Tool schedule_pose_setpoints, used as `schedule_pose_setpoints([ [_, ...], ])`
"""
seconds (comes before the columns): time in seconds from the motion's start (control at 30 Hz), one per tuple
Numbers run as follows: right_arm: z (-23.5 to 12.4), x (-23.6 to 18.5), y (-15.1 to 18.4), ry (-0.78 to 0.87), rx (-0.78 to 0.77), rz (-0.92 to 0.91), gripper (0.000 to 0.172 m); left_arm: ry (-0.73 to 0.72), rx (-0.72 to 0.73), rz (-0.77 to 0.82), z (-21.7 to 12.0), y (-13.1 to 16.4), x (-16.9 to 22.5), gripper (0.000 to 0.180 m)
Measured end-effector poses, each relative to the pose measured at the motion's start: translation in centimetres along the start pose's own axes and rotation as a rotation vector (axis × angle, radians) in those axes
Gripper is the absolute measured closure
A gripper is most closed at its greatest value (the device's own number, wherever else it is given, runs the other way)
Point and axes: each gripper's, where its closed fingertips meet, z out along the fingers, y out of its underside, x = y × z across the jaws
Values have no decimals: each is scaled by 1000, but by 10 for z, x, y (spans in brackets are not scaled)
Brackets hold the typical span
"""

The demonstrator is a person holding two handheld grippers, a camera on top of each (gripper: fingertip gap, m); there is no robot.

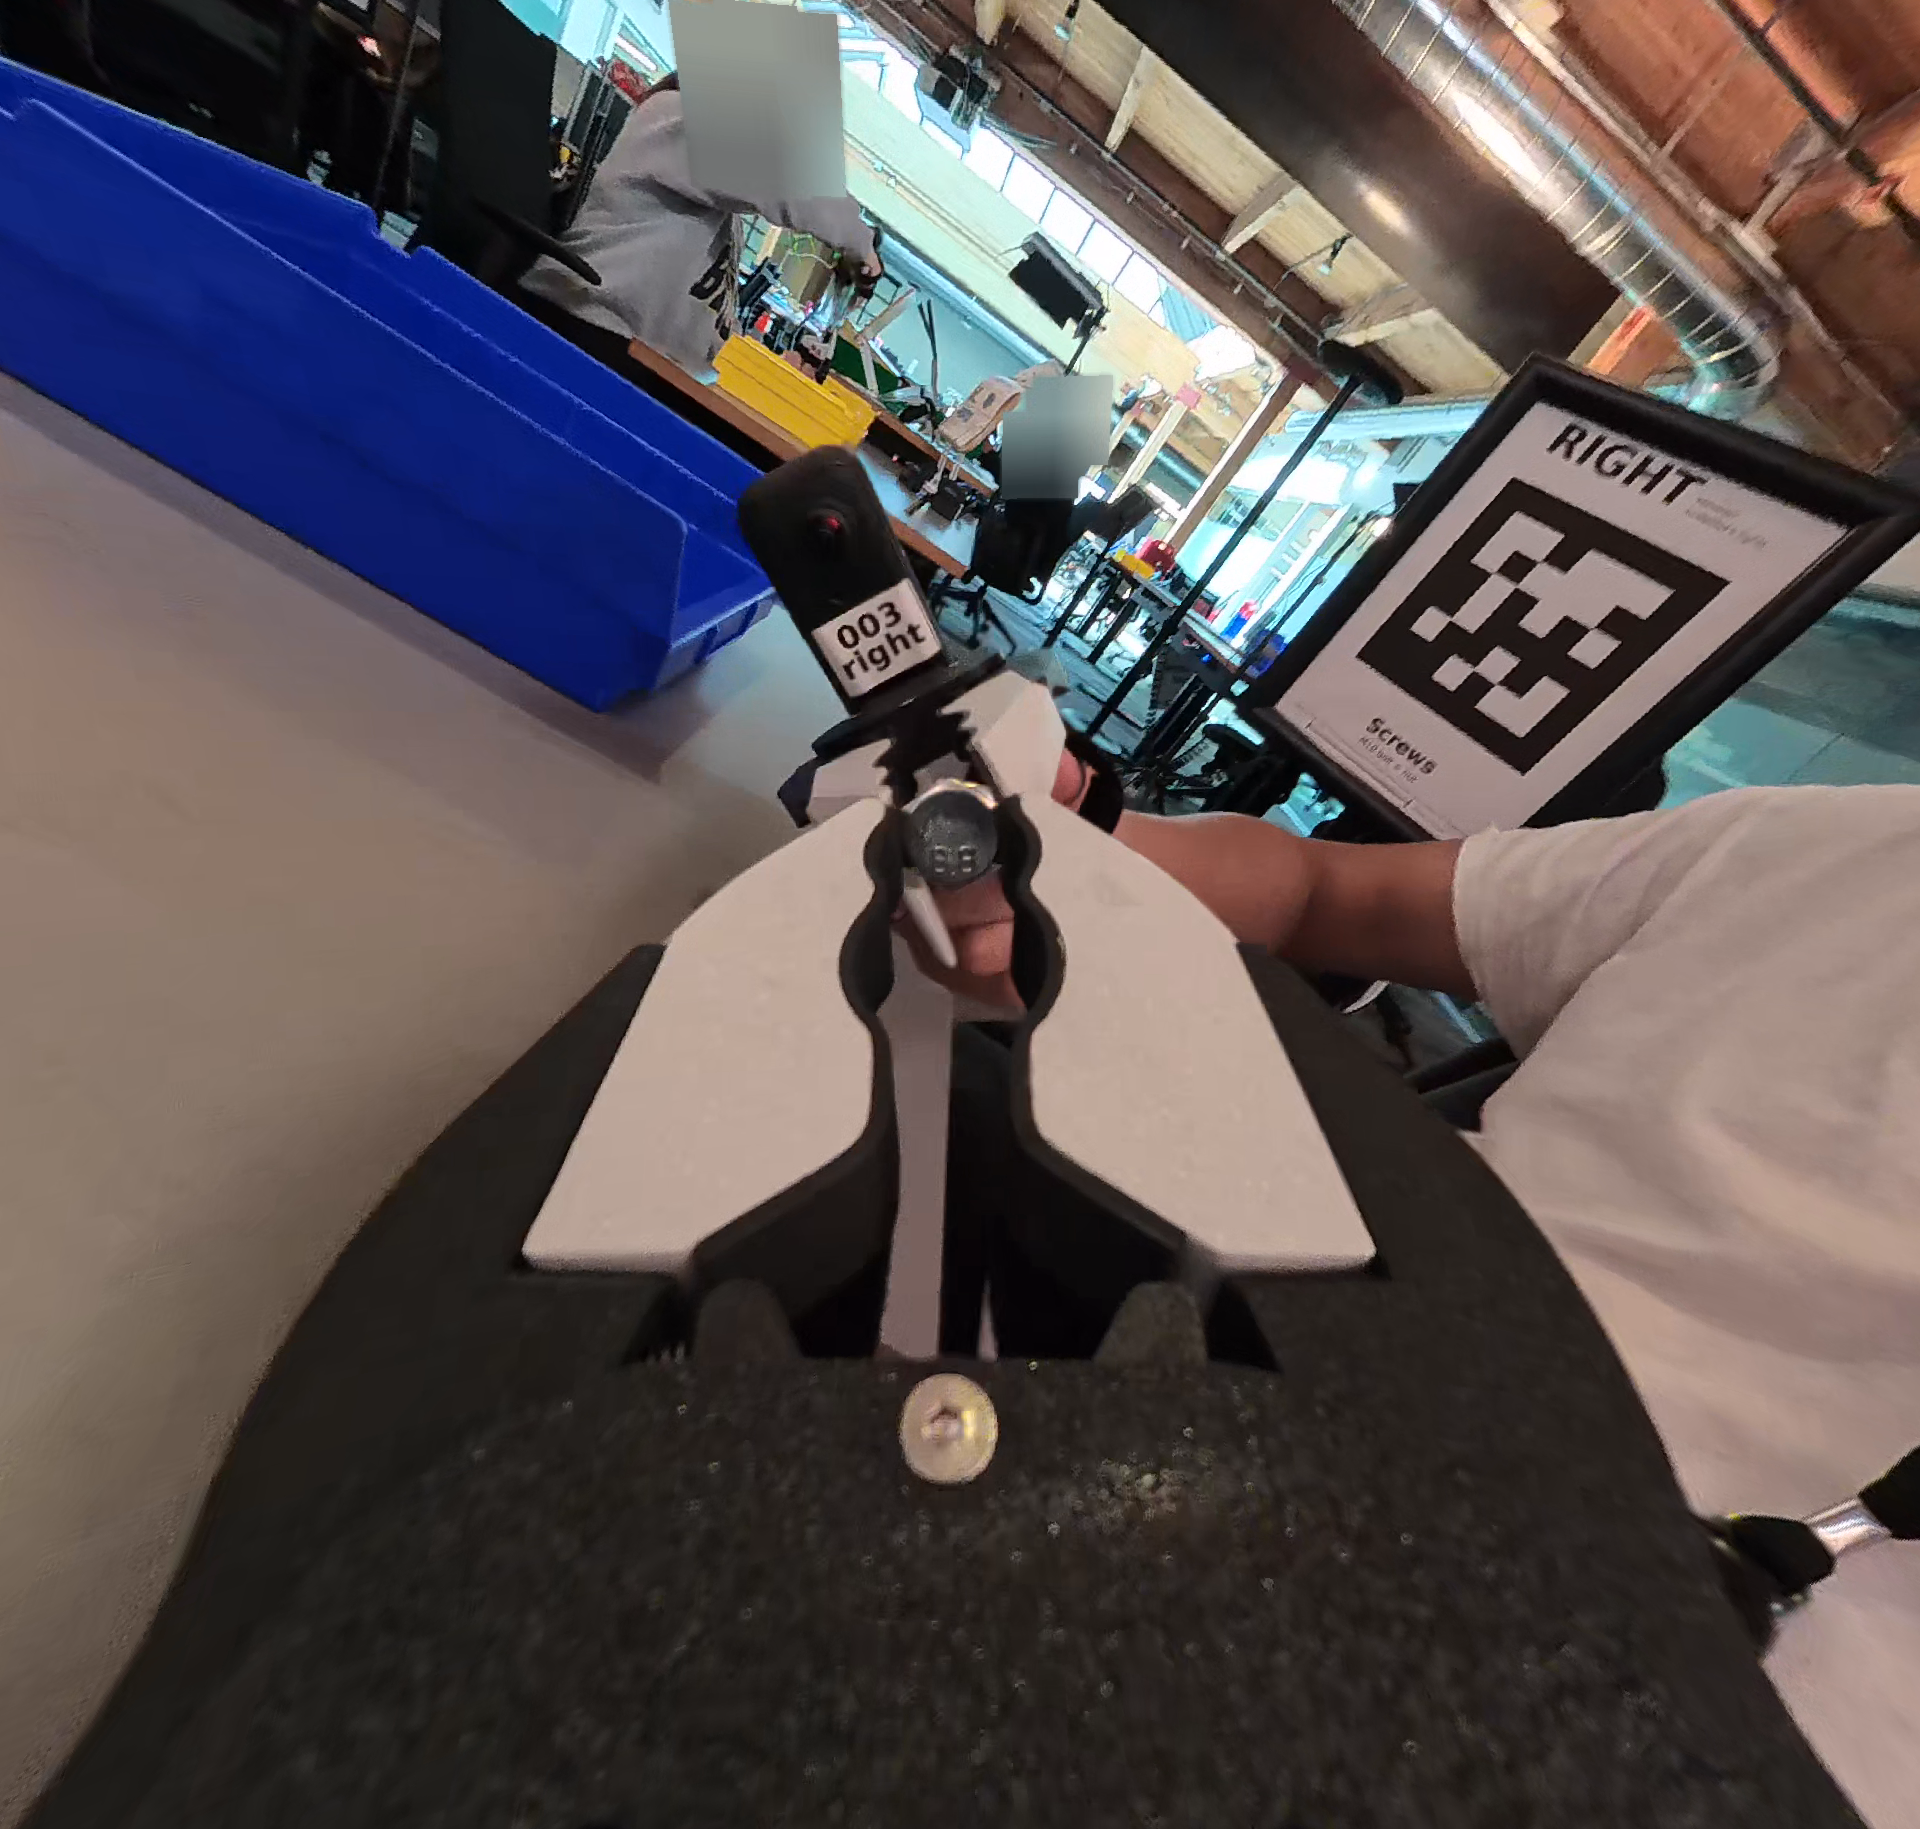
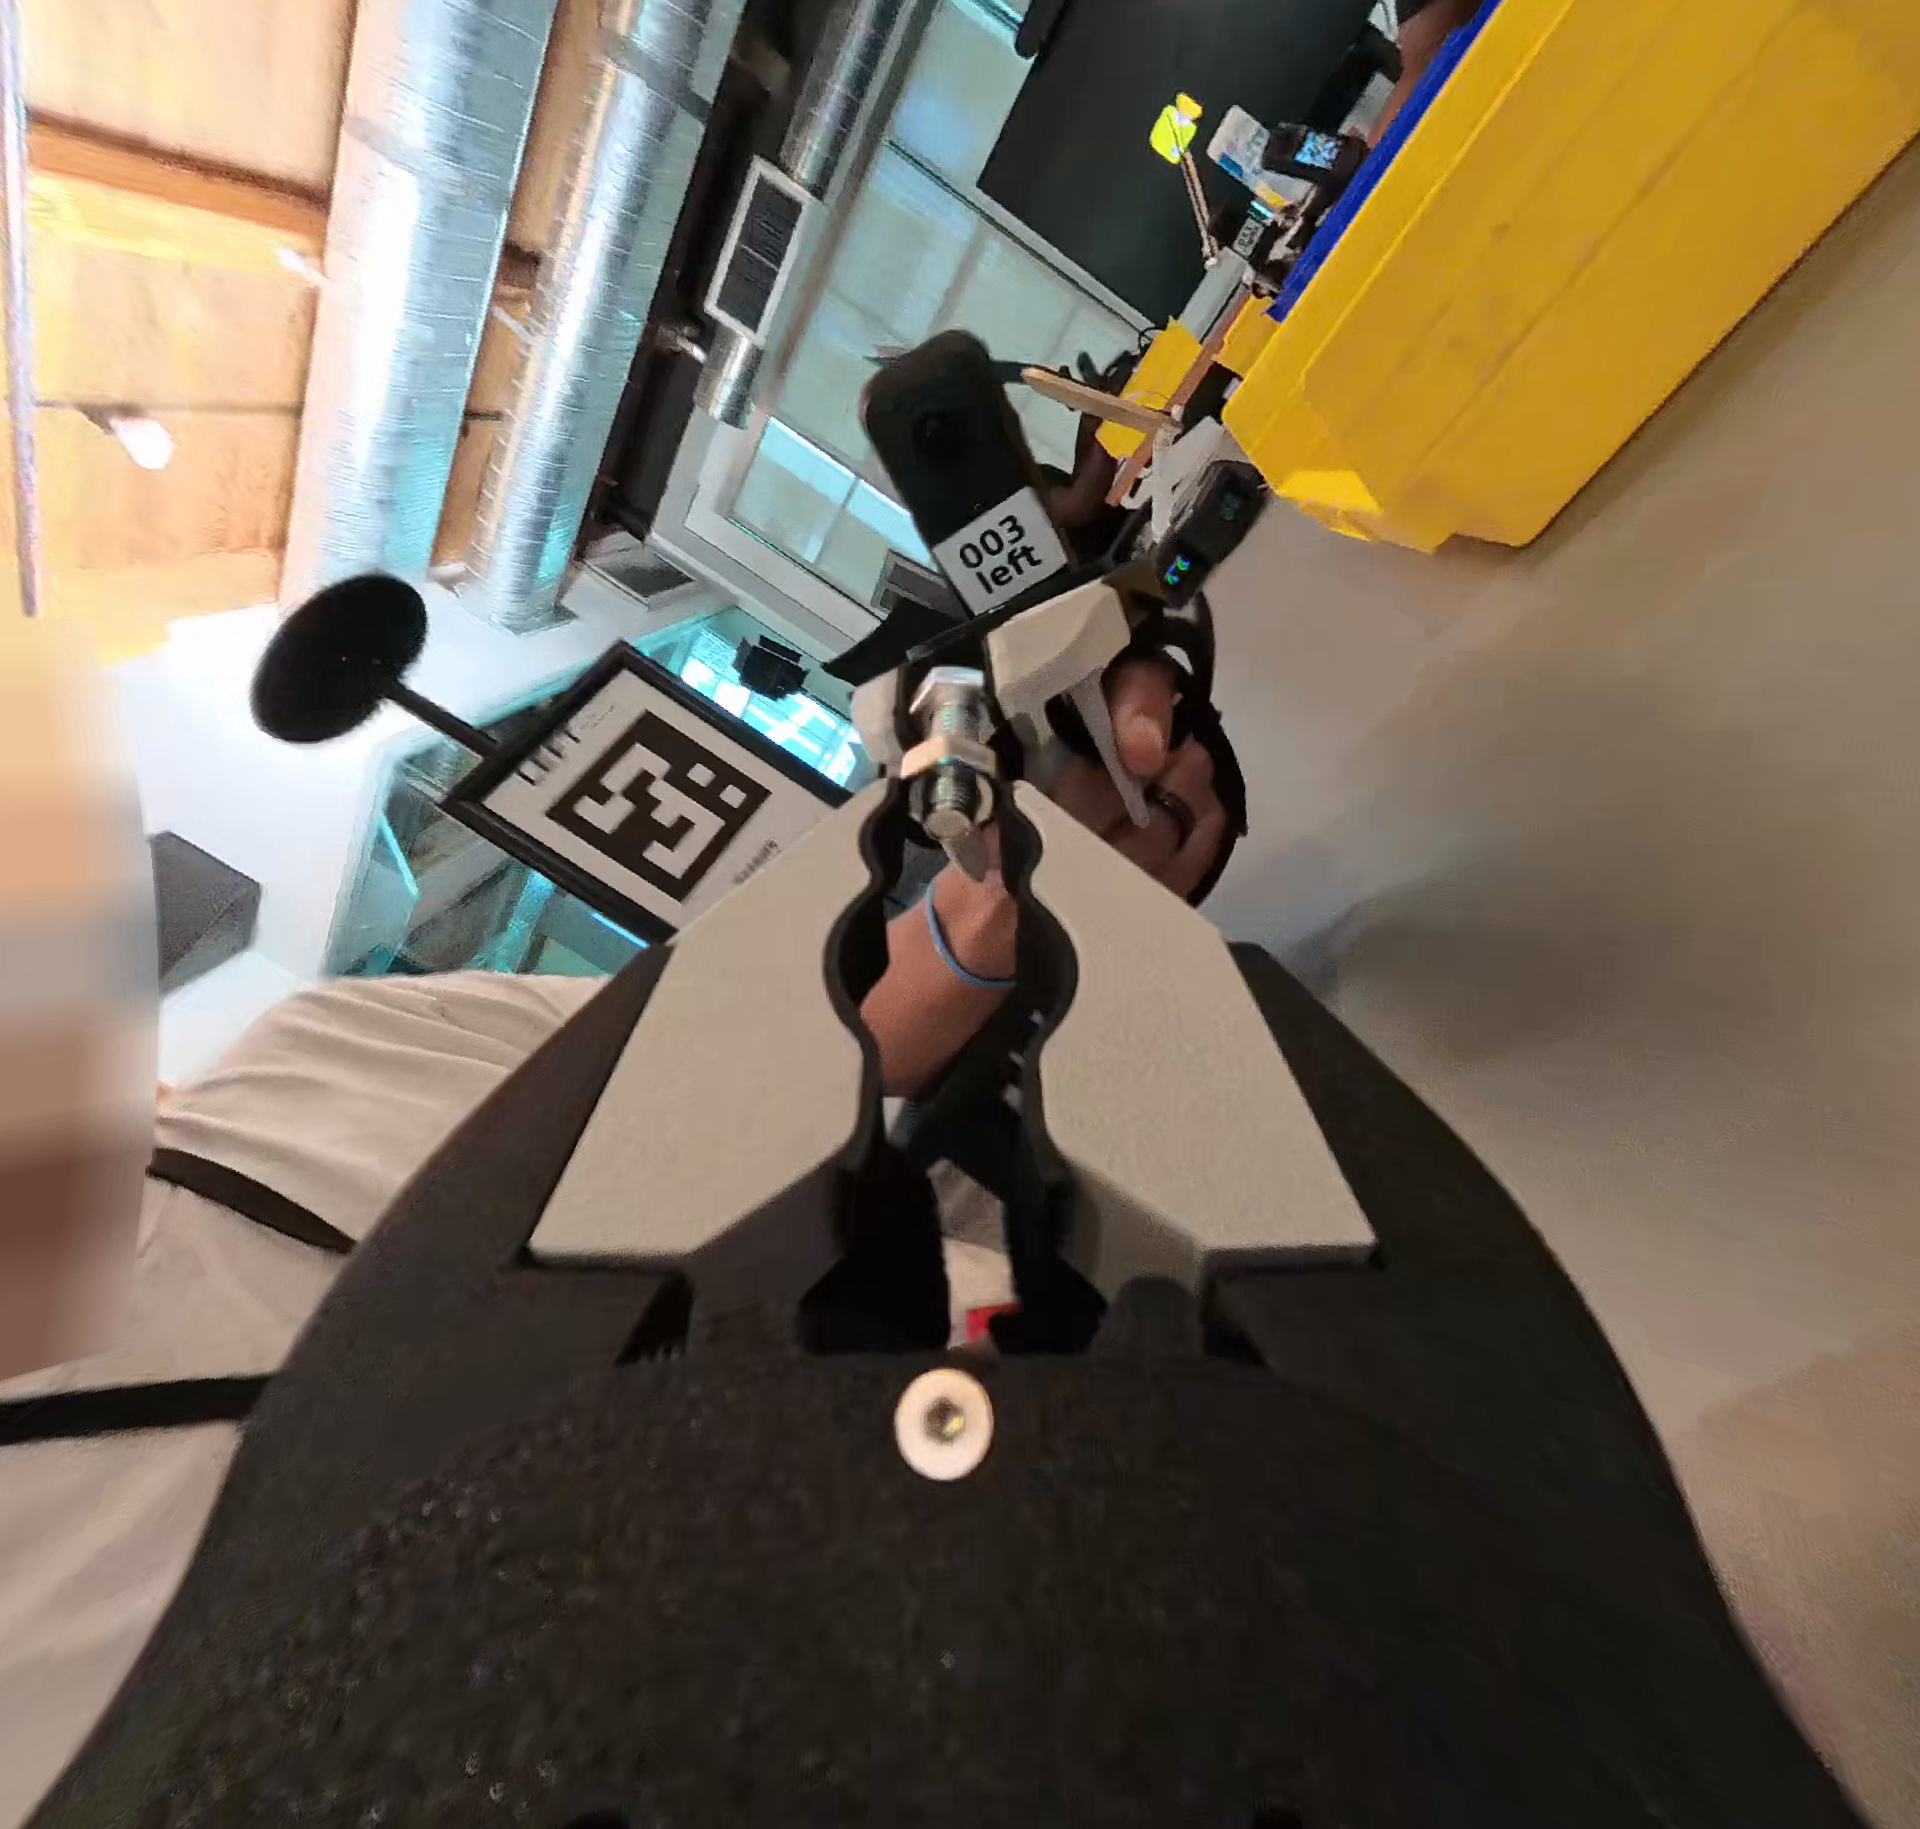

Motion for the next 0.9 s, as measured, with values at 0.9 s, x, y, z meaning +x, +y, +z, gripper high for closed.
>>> schedule_pose_setpoints([
  [0.9,-15,-7,0,924,-323,-2525,154,184,6,-408,9,9,7,164],
])
